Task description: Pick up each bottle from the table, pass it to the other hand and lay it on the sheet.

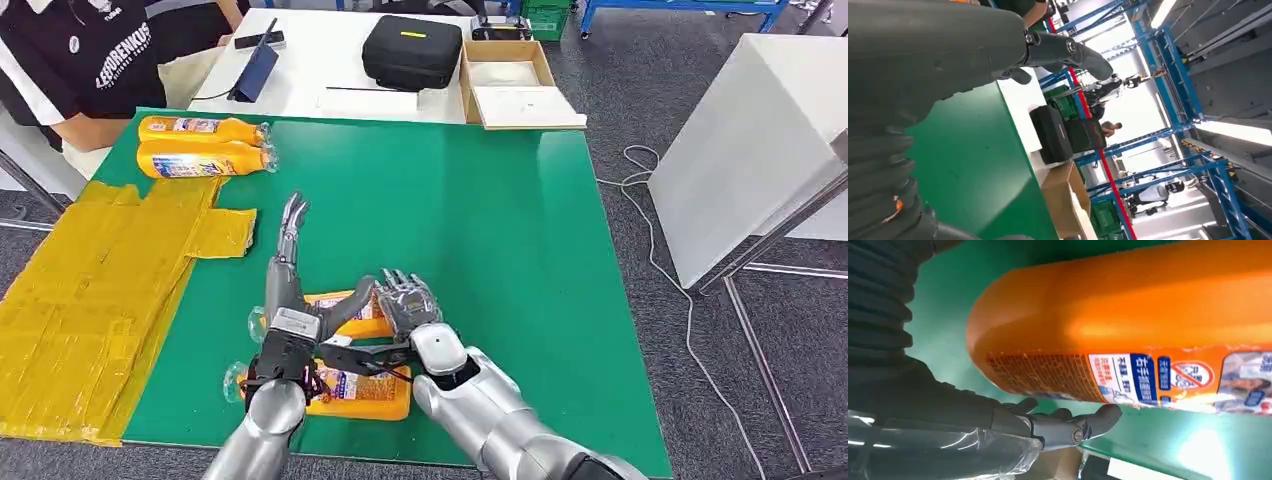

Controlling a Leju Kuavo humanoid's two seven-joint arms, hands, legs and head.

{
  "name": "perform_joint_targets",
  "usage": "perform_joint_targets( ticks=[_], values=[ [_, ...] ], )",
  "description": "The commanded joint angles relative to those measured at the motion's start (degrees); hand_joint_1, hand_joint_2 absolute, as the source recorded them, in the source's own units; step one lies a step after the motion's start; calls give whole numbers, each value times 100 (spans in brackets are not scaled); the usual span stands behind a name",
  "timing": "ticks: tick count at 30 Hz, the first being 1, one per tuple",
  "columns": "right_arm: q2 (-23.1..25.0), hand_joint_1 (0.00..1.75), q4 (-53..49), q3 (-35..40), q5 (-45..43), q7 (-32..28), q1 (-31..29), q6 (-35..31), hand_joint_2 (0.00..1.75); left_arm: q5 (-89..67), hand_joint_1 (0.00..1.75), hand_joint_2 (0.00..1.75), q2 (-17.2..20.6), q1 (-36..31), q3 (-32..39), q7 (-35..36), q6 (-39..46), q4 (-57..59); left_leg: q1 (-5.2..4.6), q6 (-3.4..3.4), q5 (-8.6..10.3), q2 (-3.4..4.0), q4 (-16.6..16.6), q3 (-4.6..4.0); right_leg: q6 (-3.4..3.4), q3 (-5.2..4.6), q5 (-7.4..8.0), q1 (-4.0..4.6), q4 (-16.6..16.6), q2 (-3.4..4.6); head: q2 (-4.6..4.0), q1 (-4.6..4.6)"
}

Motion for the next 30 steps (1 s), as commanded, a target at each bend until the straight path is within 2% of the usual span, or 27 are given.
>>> perform_joint_targets(
  ticks=[1, 3, 9, 11, 12, 16, 18, 19, 20, 22, 23, 25, 26, 27, 28, 29, 30],
  values=[
    [-86, 51, 415, -197, -5, 20, -169, 218, 175, -28, 0, 175, -70, 77, -90, -33, -53, -49, -1, -17, -5, -7, -1, 15, -2, 16, -7, -2, 0, -8, 0, 0],
    [-86, 61, 456, -242, -23, 30, -175, 410, 175, -58, 0, 175, -42, 184, -142, -19, -87, -255, 1, -11, -3, -6, 0, 8, -2, 10, -4, 0, -1, -7, 0, 0],
    [-134, 73, 494, -369, -11, 131, -139, 617, 175, -67, 0, 175, -27, 329, -254, -25, -104, -471, 0, -12, -2, -9, -2, 10, -2, 12, -5, -1, -2, -10, 0, 2],
    [-135, 89, 499, -404, -8, 159, -140, 640, 175, -73, 0, 175, -26, 361, -293, -28, -97, -546, 0, -13, -3, -6, -4, 15, -2, 16, -4, -1, -3, -8, 0, 0],
    [-132, 126, 499, -422, -2, 174, -134, 640, 175, -75, 0, 175, -23, 370, -308, -28, -94, -567, 2, -12, -1, -10, -3, 13, -2, 16, -3, 1, -5, -11, 0, 0],
    [-122, 140, 495, -456, -3, 193, -126, 652, 175, -63, 0, 175, -16, 382, -335, -8, -120, -621, 1, -19, -3, -12, -2, 21, -3, 23, -5, 0, -3, -13, 0, 0],
    [-128, 152, 488, -522, -8, 226, -105, 654, 175, -63, 0, 175, -90, 457, -278, 76, -217, -762, 1, -14, -1, -10, -3, 19, -2, 20, -3, 0, -4, -11, 0, 0],
    [-141, 152, 482, -550, -7, 234, -95, 625, 175, -84, 0, 175, -101, 473, -265, 101, -247, -793, 0, -11, 0, -9, -2, 17, -2, 18, -3, 0, -3, -10, 0, -2],
    [-158, 159, 464, -573, -10, 239, -77, 567, 175, -97, 0, 175, -106, 483, -262, 114, -257, -804, 0, -17, -2, -12, -2, 23, -3, 24, -5, -1, -4, -13, 0, 0],
    [-163, 159, 431, -630, -13, 251, -54, 408, 175, -103, 0, 175, -115, 489, -227, 136, -272, -777, 0, -10, 0, -10, -3, 22, -2, 24, -3, -1, -5, -11, 0, -2],
    [-166, 168, 423, -647, -16, 257, -55, 374, 175, -104, 0, 175, -112, 492, -210, 135, -272, -758, 1, -10, 0, -11, -4, 22, -2, 24, -2, 0, -6, -12, 0, 0],
    [-182, 166, 336, -762, -20, 292, -25, 28, 175, -120, 0, 175, -122, 498, -164, 139, -298, -733, 1, -11, 1, -12, -4, 24, -2, 26, -2, 0, -6, -13, 0, 0],
    [-193, 171, 302, -787, -30, 286, -22, -41, 175, -120, 0, 175, -117, 497, -150, 139, -300, -724, 1, -10, 0, -9, -3, 23, -2, 24, -1, 1, -5, -10, 0, 0],
    [-214, 169, 193, -899, -48, 295, 27, -396, 175, -123, 0, 175, -124, 514, -110, 148, -318, -720, 0, -14, 1, -12, -5, 25, -3, 27, -2, -1, -6, -13, 0, 0],
    [-223, 175, 112, -1007, -59, 304, 58, -662, 175, -139, 0, 175, -127, 535, -78, 142, -322, -725, 1, -11, 0, -11, -4, 24, -3, 26, -2, 1, -6, -12, 0, 0],
    [-230, 173, 90, -1028, -57, 297, 49, -634, 175, -145, 0, 175, -120, 549, -68, 137, -329, -732, 0, -16, 0, -14, -4, 25, -4, 27, -3, -1, -5, -15, 0, 0],
    [-245, 173, -125, -1199, -98, 265, 145, -1031, 175, -165, 0, 175, -130, 570, -28, 130, -325, -758, -2, -16, -2, -8, -3, 26, -3, 27, -4, -2, -3, -10, 0, 0]
  ],
)
